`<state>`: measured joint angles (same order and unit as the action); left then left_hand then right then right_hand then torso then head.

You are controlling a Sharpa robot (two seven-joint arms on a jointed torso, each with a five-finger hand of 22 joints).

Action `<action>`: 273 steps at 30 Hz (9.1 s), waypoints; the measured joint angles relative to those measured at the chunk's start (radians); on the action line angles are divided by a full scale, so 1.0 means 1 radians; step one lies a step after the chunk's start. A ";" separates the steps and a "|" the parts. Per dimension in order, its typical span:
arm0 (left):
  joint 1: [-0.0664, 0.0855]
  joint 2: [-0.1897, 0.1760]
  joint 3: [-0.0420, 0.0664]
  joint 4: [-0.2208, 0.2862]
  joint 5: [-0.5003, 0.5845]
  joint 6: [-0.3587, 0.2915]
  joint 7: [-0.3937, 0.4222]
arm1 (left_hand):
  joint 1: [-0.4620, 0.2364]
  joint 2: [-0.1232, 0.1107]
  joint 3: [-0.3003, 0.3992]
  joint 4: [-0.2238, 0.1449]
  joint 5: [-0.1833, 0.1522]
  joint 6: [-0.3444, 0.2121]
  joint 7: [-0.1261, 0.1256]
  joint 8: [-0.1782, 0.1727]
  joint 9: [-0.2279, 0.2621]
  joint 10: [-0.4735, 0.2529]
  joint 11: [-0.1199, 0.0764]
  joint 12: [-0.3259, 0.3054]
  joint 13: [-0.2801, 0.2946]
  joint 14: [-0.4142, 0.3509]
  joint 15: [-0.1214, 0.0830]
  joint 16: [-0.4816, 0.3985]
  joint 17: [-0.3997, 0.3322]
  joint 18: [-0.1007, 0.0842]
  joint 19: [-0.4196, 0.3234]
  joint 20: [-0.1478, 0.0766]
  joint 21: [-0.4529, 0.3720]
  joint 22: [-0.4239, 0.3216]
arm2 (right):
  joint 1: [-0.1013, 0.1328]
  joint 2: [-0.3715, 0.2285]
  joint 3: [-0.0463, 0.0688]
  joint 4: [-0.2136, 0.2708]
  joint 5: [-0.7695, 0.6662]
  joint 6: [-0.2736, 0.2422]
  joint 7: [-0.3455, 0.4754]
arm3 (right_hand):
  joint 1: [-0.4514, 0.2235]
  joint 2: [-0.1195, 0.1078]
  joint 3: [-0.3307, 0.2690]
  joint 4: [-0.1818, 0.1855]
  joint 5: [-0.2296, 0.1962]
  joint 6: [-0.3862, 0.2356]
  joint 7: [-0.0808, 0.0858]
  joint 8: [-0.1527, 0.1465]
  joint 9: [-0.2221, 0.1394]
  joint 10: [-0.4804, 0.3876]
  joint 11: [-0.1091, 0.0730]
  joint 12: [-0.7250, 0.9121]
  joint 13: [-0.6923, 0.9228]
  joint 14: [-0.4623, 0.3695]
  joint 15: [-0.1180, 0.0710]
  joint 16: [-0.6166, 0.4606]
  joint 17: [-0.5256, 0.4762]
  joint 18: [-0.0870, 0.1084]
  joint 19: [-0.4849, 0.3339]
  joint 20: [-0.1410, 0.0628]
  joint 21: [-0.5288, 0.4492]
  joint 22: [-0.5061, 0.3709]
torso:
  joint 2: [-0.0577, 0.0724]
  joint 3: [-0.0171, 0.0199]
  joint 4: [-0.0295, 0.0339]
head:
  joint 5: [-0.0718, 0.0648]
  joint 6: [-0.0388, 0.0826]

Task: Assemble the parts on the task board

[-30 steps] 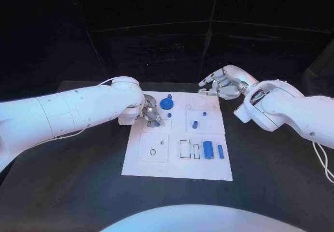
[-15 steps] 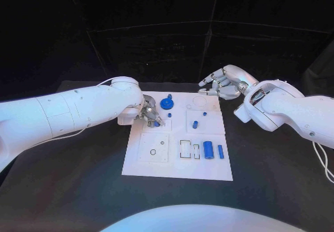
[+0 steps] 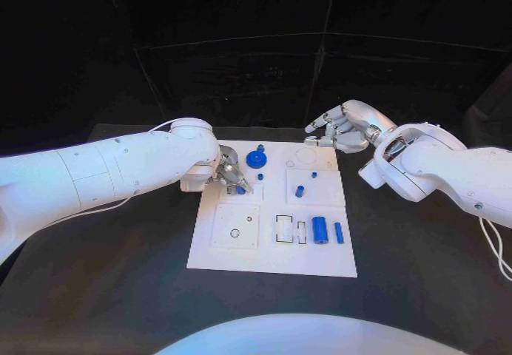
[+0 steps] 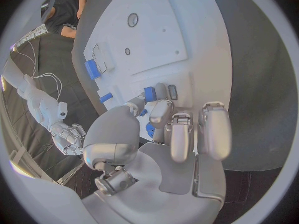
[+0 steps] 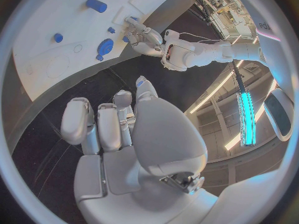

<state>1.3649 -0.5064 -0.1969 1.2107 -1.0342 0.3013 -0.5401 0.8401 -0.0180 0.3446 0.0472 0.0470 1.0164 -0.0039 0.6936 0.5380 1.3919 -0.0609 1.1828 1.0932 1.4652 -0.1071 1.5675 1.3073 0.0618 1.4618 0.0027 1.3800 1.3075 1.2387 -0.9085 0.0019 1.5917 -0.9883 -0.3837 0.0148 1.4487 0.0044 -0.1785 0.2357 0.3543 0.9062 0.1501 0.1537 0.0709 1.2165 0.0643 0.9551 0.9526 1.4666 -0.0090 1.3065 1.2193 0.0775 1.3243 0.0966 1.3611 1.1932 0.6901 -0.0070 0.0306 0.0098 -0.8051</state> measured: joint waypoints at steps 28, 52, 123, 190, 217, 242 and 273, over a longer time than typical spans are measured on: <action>0.001 -0.032 -0.001 0.035 0.047 -0.100 -0.001 | 0.014 -0.021 -0.071 -0.001 0.000 -0.027 0.020 -0.027 -0.010 -0.049 0.009 -0.076 -0.081 0.000 0.000 0.000 0.000 0.000 -0.007 0.000 -0.024 -0.019 | 0.000 -0.003 0.000 -0.001 0.000 0.000 0.000 | 0.000 0.000 -0.004 0.004 0.000 0.000 0.000 0.000 0.000 0.000 0.000 0.000 -0.001 0.000 0.000 0.000 -0.002 0.000 0.000 0.000 0.000 -0.001 | 0.000 0.0003 0.0000 | 0.003 0.004; 0.003 -0.059 -0.001 0.065 0.052 -0.095 -0.001 | 0.029 -0.024 -0.081 -0.005 0.000 -0.027 0.020 -0.031 -0.011 -0.049 0.009 -0.076 -0.081 0.000 0.000 0.000 0.000 0.000 -0.007 0.000 -0.024 -0.017 | 0.000 -0.002 0.000 -0.004 0.000 0.000 -0.001 | 0.000 0.000 -0.004 0.004 0.000 0.000 0.000 0.000 0.000 0.000 0.000 0.000 -0.001 0.000 0.000 0.000 -0.002 0.000 0.000 0.000 0.000 -0.001 | 0.000 -0.0001 -0.0007 | 0.005 0.002; 0.014 -0.055 0.001 0.071 0.112 -0.143 -0.001 | 0.236 0.082 0.066 -0.074 -0.002 -0.079 0.046 -0.140 -0.062 -0.090 0.029 -0.145 -0.144 0.002 0.013 0.000 0.000 0.000 -0.020 0.013 -0.044 -0.029 | 0.000 0.005 0.000 -0.011 0.000 0.007 -0.003 | 0.000 0.000 -0.004 0.004 0.000 0.000 0.000 0.000 -0.001 0.000 0.000 0.000 -0.001 0.000 0.000 0.000 0.000 0.000 0.000 0.000 0.000 0.000 | 0.000 0.0012 -0.0010 | 0.008 0.004; 0.069 0.076 -0.014 -0.069 0.077 0.127 -0.011 | 0.207 0.073 0.105 -0.063 -0.007 -0.055 0.045 -0.105 -0.008 -0.078 0.029 -0.149 -0.155 0.001 0.013 0.000 0.000 0.000 -0.020 0.012 -0.052 -0.024 | 0.000 0.009 0.000 -0.012 0.000 0.009 -0.007 | 0.000 0.000 -0.004 0.004 0.008 0.000 0.000 0.005 -0.001 0.000 0.000 0.000 -0.001 0.000 0.000 0.000 0.001 0.000 0.000 0.000 0.000 0.000 | 0.001 0.0005 -0.0009 | 0.012 0.001; 0.065 0.103 -0.032 -0.118 0.075 0.131 -0.013 | 0.199 0.081 0.106 -0.065 -0.005 -0.060 0.043 -0.100 0.000 -0.073 0.027 -0.149 -0.156 0.001 0.013 0.000 0.000 0.000 -0.020 0.012 -0.052 -0.022 | 0.000 0.014 0.000 -0.013 0.000 0.009 -0.008 | 0.000 0.000 -0.007 0.001 0.015 -0.003 -0.003 0.005 0.000 0.000 0.000 0.000 -0.001 0.000 0.000 0.000 0.001 0.000 0.000 0.000 0.000 0.000 | 0.001 -0.0001 -0.0016 | 0.011 -0.004; 0.063 0.099 -0.036 -0.117 0.089 0.170 -0.014 | 0.199 0.081 0.110 -0.069 -0.004 -0.064 0.047 -0.096 0.002 -0.073 0.028 -0.153 -0.160 0.001 0.013 0.000 0.000 0.000 -0.020 0.012 -0.052 -0.022 | 0.000 0.015 0.000 -0.014 0.000 0.010 -0.008 | 0.000 0.000 -0.006 0.001 0.015 -0.003 -0.003 0.005 -0.001 0.000 0.000 0.000 -0.001 0.000 0.000 0.000 0.001 0.000 0.000 0.000 0.000 0.000 | 0.000 0.0001 -0.0007 | 0.012 -0.006; 0.059 0.106 -0.038 -0.133 0.093 0.170 -0.016 | 0.101 0.049 0.162 -0.123 0.000 -0.056 0.039 -0.085 0.019 -0.069 0.027 -0.153 -0.155 0.002 0.013 0.000 0.000 0.000 -0.020 0.012 -0.052 -0.019 | 0.000 0.014 0.000 -0.013 0.000 0.010 -0.007 | 0.000 0.000 -0.006 0.001 0.015 -0.003 -0.003 0.005 -0.001 -0.004 -0.004 0.000 -0.004 0.000 0.000 0.000 0.000 0.000 0.000 0.000 -0.004 -0.002 | 0.000 0.0001 -0.0010 | 0.007 -0.008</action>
<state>1.4238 -0.4001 -0.2345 1.0781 -0.9410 0.4714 -0.5563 0.9412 0.0315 0.5062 -0.0762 0.0470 0.9604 0.0353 0.6085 0.5567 1.3225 -0.0340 1.0295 0.9378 1.4668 -0.0942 1.5676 1.3073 0.0617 1.4423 0.0152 1.3284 1.2884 1.2385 -0.8942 0.0016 1.5790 -0.9882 -0.3738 0.0074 1.4487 0.0044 -0.1849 0.2366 0.3694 0.9032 0.1471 0.1586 0.0703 1.2128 0.0606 0.9551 0.9481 1.4666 -0.0090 1.3065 1.2198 0.0774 1.3243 0.0966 1.3568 1.1908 0.6905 -0.0069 0.0296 0.0168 -0.8136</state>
